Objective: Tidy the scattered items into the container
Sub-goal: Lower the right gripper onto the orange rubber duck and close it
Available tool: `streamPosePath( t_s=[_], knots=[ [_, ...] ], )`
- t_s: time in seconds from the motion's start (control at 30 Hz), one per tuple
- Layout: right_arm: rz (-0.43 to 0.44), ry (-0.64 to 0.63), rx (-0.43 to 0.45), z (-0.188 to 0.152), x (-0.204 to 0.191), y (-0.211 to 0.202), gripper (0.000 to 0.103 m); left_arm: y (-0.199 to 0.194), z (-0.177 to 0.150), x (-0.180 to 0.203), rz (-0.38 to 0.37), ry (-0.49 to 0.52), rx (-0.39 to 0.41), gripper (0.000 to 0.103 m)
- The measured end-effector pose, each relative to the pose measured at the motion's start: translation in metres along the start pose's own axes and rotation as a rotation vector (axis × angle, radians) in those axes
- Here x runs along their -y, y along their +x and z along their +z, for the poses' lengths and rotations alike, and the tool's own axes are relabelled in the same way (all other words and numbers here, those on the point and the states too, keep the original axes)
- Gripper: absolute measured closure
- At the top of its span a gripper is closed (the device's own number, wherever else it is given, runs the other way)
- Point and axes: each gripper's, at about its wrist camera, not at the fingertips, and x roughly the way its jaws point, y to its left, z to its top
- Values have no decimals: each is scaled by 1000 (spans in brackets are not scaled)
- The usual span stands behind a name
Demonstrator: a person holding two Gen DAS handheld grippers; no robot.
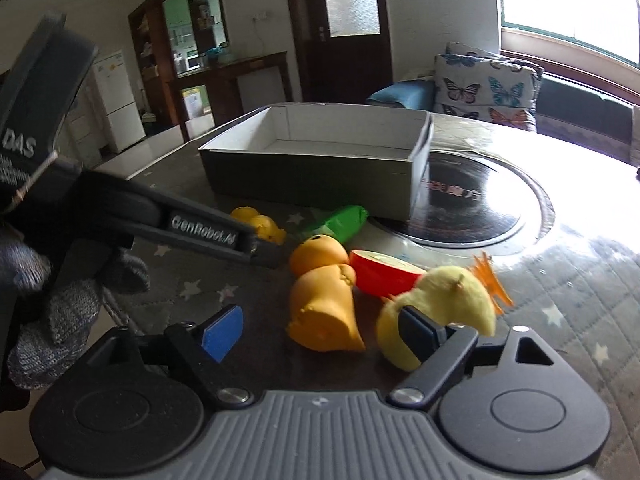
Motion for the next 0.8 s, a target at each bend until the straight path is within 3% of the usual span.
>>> streamPosePath(
  t_s=[0.33, 0.8],
  knots=[
    [8, -21, -43, 10, -3, 25, 33, 10, 18, 7, -93, 6, -19, 62],
    [-23, -15, -88, 14, -3, 46, 61, 42, 27, -10, -207, -97, -141, 61]
  ],
)
